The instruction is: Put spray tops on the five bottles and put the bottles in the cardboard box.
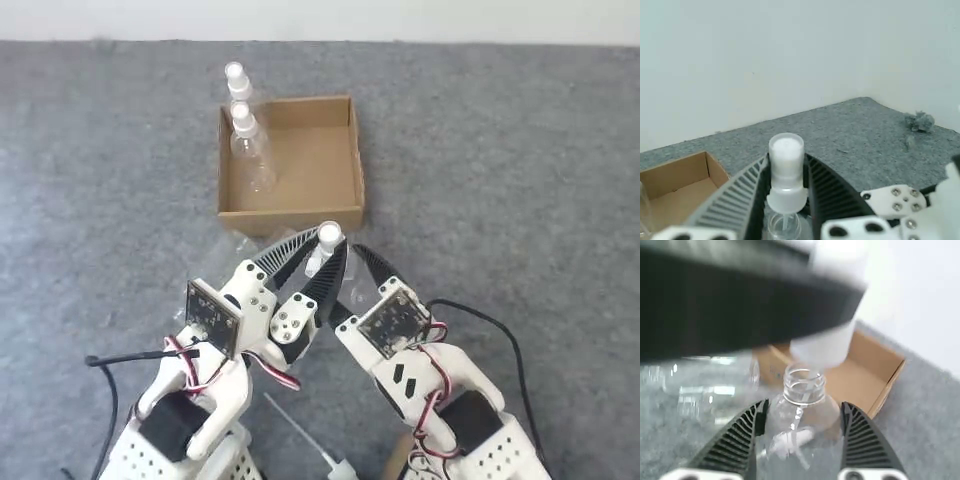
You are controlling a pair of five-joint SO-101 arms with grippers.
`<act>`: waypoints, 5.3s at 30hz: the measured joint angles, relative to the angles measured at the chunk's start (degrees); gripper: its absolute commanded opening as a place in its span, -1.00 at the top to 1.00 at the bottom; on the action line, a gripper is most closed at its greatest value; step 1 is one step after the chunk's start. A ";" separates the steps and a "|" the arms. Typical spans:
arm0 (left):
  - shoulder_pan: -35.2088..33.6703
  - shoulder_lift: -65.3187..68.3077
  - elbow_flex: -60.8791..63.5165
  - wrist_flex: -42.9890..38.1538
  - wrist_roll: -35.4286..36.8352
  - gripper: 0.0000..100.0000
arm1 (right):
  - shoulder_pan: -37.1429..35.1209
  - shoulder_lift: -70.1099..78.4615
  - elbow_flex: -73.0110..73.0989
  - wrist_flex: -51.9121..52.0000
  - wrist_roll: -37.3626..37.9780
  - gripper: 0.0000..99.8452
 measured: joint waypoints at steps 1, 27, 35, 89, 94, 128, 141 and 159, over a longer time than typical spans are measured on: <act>0.00 0.00 0.00 0.00 0.00 0.97 | 0.00 0.00 -0.79 0.00 0.00 0.85; 0.00 0.00 -3.52 6.77 0.00 0.64 | -0.18 -0.09 -5.98 -4.92 -9.67 0.85; -0.18 -0.44 -3.69 7.38 0.00 0.60 | 0.00 -0.09 -5.80 -5.10 -10.20 0.85; -3.87 -0.09 -1.05 15.03 -7.82 0.48 | 15.47 -0.09 -1.67 -8.79 -28.84 0.85; -3.87 -0.70 1.32 14.51 -10.81 0.48 | 14.24 -0.09 -1.67 -8.79 -32.00 0.85; -9.14 0.00 10.64 1.23 -16.18 0.49 | 8.97 -0.09 -9.23 2.20 -37.98 0.85; -25.05 0.00 -1.41 7.03 -5.36 0.56 | 8.88 -0.09 -9.23 2.20 -35.87 0.85; -54.15 0.00 -2.99 15.21 5.45 0.90 | 8.88 -0.09 -9.14 2.29 -29.54 0.85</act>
